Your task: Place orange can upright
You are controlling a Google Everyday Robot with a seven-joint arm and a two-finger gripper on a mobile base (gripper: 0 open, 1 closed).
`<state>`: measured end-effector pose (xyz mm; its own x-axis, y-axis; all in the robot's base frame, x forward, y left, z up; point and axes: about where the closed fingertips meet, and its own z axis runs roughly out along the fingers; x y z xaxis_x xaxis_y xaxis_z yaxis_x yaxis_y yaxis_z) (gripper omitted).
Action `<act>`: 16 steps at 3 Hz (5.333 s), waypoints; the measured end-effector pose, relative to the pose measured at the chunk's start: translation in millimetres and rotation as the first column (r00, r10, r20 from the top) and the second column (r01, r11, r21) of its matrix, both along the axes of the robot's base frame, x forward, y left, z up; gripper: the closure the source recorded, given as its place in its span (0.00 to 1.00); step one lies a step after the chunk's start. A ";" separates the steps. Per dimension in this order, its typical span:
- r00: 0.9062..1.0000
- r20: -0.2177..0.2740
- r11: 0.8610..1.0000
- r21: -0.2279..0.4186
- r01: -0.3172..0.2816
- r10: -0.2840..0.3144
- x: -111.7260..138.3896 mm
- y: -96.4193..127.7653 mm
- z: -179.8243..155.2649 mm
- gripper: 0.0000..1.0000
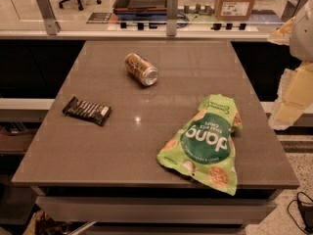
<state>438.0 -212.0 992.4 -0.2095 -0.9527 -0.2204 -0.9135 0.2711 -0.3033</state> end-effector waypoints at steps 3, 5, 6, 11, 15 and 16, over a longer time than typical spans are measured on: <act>0.996 -0.027 0.987 0.130 0.092 -0.089 8.6 6.0 1.4 0.00; 0.975 -0.028 0.929 0.298 0.220 -0.221 26.4 29.2 12.6 0.00; 0.947 -0.028 0.880 0.363 0.307 -0.319 46.0 39.7 19.5 0.00; 0.866 -0.106 0.812 0.308 0.495 -0.488 143.9 127.1 23.5 0.00; 0.859 -0.204 0.836 0.210 0.507 -0.470 161.7 181.4 -36.9 0.00; 0.835 -0.225 0.819 0.187 0.543 -0.502 177.7 183.0 -37.2 0.00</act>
Offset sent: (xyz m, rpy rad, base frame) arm 0.0116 0.0069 -0.0019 0.1192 0.0497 -0.0871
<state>615.7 -29.0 955.2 -0.7122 -0.6133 -0.3416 -0.6428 0.7653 -0.0339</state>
